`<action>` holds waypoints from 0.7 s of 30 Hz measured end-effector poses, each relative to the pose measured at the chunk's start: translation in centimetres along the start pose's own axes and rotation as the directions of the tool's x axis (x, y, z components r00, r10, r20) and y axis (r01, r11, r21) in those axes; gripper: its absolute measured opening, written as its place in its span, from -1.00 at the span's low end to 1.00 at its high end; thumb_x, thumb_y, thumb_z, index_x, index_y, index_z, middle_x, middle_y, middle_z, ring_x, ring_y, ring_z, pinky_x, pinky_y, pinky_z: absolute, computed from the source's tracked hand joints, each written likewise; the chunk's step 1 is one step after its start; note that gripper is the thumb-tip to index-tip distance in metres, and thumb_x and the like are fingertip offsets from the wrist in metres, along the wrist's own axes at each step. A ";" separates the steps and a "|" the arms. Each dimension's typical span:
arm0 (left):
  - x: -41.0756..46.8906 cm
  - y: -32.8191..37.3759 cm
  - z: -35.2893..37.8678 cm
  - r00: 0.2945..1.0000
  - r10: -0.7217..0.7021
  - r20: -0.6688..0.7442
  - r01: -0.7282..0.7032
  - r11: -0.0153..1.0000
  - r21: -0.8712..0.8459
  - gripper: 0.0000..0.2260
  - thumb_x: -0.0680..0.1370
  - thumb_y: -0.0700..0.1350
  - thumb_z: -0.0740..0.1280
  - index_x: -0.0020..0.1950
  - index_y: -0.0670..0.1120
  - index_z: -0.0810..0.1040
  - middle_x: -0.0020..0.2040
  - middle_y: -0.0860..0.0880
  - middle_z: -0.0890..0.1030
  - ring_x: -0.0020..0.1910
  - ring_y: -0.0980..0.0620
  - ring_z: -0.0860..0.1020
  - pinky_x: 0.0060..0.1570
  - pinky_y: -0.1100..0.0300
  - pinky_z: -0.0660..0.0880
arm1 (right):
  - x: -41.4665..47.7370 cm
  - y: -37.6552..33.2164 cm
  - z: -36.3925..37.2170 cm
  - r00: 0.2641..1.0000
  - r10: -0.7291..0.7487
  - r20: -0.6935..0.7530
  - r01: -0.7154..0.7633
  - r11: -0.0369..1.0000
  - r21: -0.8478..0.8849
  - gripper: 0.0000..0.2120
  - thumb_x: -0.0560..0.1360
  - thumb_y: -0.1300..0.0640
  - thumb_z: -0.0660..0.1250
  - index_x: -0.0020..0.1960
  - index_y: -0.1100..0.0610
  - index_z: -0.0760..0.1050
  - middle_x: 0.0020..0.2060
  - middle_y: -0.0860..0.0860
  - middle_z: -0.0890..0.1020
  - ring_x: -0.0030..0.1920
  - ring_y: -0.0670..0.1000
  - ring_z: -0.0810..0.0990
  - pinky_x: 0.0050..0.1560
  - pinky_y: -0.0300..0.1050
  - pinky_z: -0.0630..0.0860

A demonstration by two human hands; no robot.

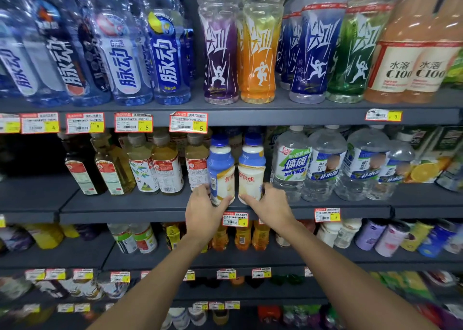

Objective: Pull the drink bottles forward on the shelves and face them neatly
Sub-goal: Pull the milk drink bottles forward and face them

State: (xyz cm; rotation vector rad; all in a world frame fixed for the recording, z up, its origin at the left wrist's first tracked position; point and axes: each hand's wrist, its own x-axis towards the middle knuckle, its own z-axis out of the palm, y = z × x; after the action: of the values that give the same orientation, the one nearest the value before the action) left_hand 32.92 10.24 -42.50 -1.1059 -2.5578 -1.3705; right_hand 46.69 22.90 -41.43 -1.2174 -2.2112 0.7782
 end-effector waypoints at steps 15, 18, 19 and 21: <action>1.7 -1.0 -0.8 0.957 0.160 0.243 -0.152 0.987 -0.053 -0.47 0.41 0.06 0.56 0.31 0.04 0.46 0.15 0.11 0.57 0.12 0.13 0.52 0.07 0.20 0.46 | -0.2 1.2 -0.7 0.989 -0.138 0.054 0.148 0.919 -0.365 -0.36 0.45 -0.42 0.31 0.25 0.08 0.47 -0.08 0.05 0.68 0.01 0.11 0.65 -0.08 0.00 0.57; 2.2 -1.0 -0.5 0.955 0.141 0.261 -0.145 0.989 -0.003 -0.45 0.42 0.06 0.55 0.33 0.01 0.45 0.21 0.03 0.58 0.18 0.05 0.52 0.15 0.10 0.50 | 0.2 1.3 -0.7 0.988 -0.127 0.087 0.150 0.914 -0.378 -0.38 0.47 -0.36 0.35 0.27 0.11 0.45 0.00 0.10 0.67 0.05 0.15 0.64 -0.07 0.01 0.54; 2.3 -1.0 -0.5 0.953 0.138 0.271 -0.147 0.989 0.014 -0.45 0.43 0.07 0.55 0.35 0.00 0.44 0.24 0.01 0.57 0.21 0.03 0.51 0.18 0.08 0.50 | 0.3 1.3 -0.7 0.988 -0.127 0.091 0.152 0.915 -0.373 -0.40 0.48 -0.33 0.35 0.27 0.12 0.45 0.03 0.11 0.66 0.07 0.16 0.63 -0.07 0.01 0.52; 2.5 -0.9 -0.4 0.949 0.142 0.282 -0.170 0.983 0.076 -0.43 0.45 0.10 0.53 0.37 -0.03 0.43 0.27 -0.02 0.56 0.24 0.00 0.50 0.23 0.05 0.48 | 0.5 1.3 -0.7 0.986 -0.136 0.097 0.163 0.909 -0.383 -0.43 0.50 -0.30 0.34 0.25 0.14 0.45 0.05 0.12 0.66 0.07 0.17 0.63 -0.09 0.00 0.49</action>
State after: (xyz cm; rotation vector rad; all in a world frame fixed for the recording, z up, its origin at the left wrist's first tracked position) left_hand 30.35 11.05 -42.06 -1.5413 -2.6129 -1.1090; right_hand 47.66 24.06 -41.77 -1.1900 -2.5652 0.3268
